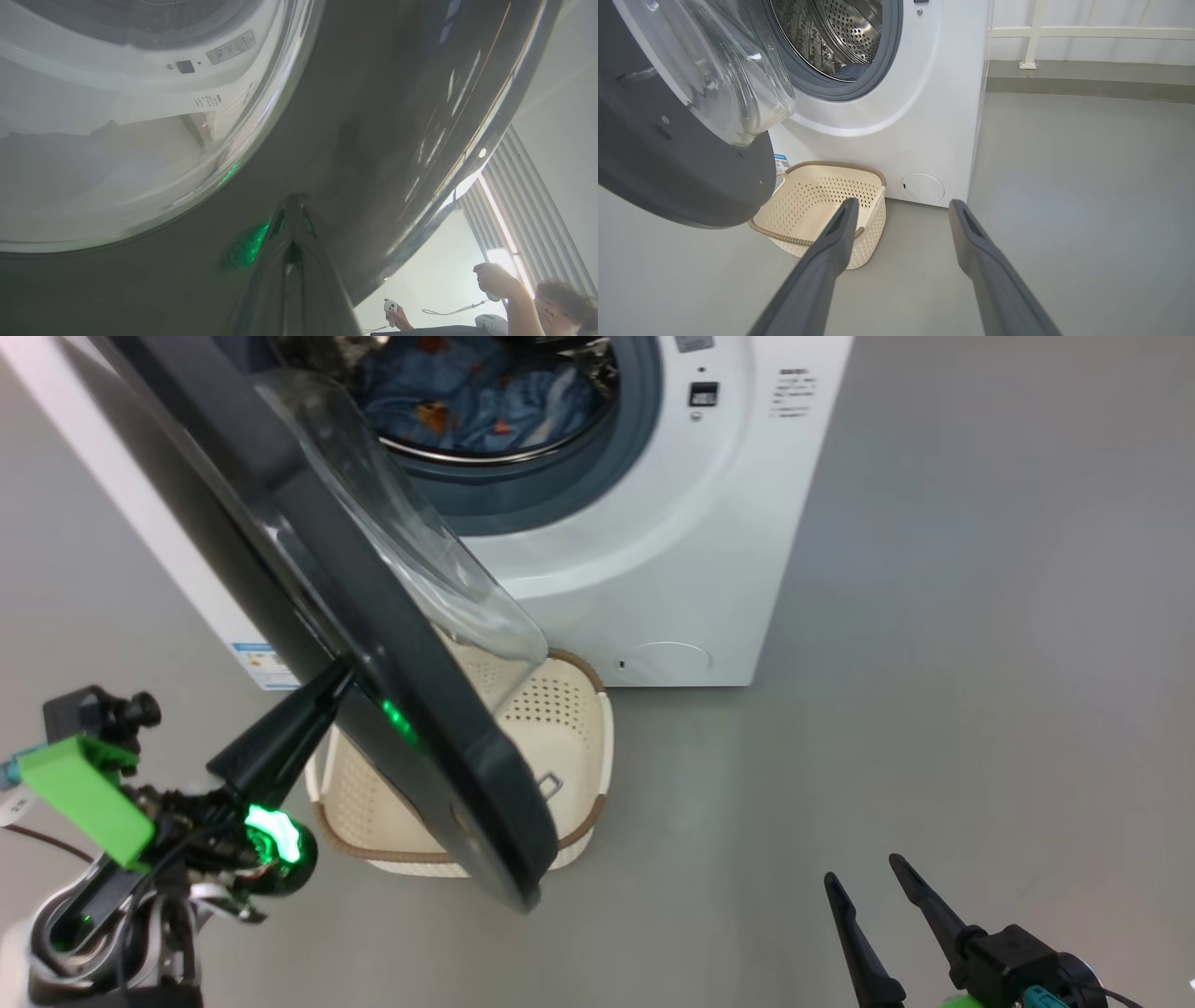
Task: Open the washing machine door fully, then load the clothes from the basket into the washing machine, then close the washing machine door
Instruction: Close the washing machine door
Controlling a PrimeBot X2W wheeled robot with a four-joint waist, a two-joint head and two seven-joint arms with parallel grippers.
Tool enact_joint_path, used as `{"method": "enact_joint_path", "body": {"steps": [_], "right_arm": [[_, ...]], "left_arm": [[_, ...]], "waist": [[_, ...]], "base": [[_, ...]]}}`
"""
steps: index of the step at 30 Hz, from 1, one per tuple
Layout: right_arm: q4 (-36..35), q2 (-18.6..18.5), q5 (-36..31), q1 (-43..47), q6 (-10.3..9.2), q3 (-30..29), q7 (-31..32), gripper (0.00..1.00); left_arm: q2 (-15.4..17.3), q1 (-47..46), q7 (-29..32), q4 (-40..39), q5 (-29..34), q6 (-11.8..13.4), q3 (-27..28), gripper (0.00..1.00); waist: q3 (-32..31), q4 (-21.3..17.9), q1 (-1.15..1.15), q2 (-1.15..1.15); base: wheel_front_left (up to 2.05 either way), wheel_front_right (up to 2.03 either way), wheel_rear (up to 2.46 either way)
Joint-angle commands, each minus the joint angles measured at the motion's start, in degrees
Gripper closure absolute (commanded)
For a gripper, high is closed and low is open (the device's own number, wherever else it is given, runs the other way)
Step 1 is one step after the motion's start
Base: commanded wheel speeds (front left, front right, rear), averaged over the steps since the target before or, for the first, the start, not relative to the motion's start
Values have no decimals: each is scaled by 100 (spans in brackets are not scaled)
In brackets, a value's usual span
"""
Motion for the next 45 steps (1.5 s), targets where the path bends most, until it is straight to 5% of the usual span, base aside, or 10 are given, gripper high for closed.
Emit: {"method": "enact_joint_path", "body": {"steps": [1, 23, 45], "right_arm": [[-115, 24, 39, -230, 8, 137, -69, 0], [-227, 36, 151, -421, 8, 150, -76, 0], [-185, 37, 304, -418, 8, 118, -76, 0]], "left_arm": [[61, -282, -81, -124, -17, -69, 62, 100], [60, -1405, -2792, 456, 1211, -105, -637, 100], [294, -1209, -3492, 516, 1463, -105, -865, 100]], "waist": [[56, -180, 0, 0], [462, -831, 0, 0], [177, -602, 0, 0]], "base": [[0, 0, 0], [0, 0, 0], [0, 0, 0]]}}
